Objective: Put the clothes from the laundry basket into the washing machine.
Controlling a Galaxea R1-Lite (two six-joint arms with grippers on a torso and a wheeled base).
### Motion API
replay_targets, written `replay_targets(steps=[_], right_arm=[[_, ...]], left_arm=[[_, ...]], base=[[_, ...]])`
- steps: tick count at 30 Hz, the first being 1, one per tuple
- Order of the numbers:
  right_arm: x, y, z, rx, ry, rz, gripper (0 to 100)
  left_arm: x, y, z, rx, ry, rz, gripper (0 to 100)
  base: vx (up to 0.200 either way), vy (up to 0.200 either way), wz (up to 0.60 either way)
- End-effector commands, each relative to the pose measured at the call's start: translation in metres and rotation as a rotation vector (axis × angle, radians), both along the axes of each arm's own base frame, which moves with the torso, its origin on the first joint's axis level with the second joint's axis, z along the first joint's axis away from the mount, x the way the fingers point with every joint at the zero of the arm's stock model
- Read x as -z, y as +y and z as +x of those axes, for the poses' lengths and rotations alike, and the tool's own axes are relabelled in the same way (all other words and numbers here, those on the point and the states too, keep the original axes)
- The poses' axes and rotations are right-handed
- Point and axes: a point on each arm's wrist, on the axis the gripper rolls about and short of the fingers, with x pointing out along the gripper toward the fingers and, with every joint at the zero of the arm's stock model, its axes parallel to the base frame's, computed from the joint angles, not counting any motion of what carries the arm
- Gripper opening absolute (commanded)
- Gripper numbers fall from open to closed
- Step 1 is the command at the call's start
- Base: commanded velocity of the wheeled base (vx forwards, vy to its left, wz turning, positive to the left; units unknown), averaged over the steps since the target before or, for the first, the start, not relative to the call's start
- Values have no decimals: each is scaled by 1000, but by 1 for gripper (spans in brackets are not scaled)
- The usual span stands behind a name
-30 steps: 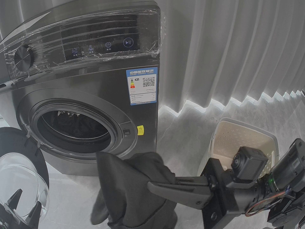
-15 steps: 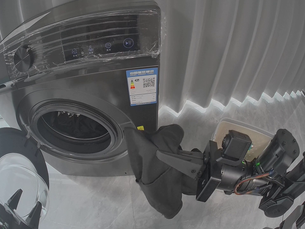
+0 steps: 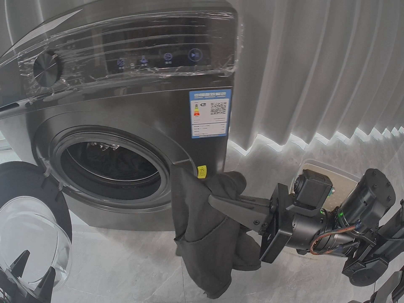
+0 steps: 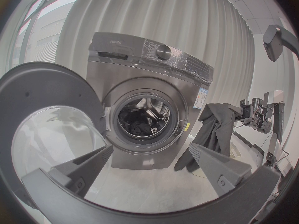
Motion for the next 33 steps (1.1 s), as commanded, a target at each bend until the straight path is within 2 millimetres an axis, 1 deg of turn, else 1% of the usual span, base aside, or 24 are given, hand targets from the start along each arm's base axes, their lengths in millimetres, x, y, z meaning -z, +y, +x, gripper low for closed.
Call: replay_targets(steps=[1, 4, 7, 11, 17, 22, 25, 29, 31, 32, 33], right_arm=[[0, -2, 2, 9, -1, -2, 0], [1, -3, 2, 17, -19, -10, 0], [1, -2, 3, 31, -85, -36, 0], [-1, -1, 3, 34, -96, -31, 0], [-1, -2, 4, 37, -97, -29, 0], [-3, 0, 7, 44, -105, -20, 0], [-5, 0, 13, 70, -108, -14, 0], [-8, 10, 24, 178, -101, 15, 0], [-9, 14, 28, 217, -99, 29, 0], [-10, 19, 30, 260, -91, 44, 0], [-10, 19, 30, 260, -91, 44, 0]], left_arm=[[5, 0, 1, 1, 18, 4, 100], [5, 0, 1, 1, 17, 2, 100], [5, 0, 1, 1, 18, 4, 100], [5, 0, 1, -1, 18, 4, 100], [5, 0, 1, 1, 17, 3, 100], [5, 0, 1, 1, 18, 8, 100], [5, 0, 1, 1, 17, 11, 100], [5, -1, 1, 42, 17, 17, 100], [5, -2, 1, 73, 14, 26, 100], [1, -3, 0, 148, -9, 53, 100], [1, -3, 0, 148, -9, 53, 100]], base=[[0, 0, 0], [0, 0, 0], [0, 0, 0], [0, 0, 0], [-200, 0, 0], [0, 0, 0], [0, 0, 0], [0, 0, 0], [0, 0, 0], [0, 0, 0], [0, 0, 0]])
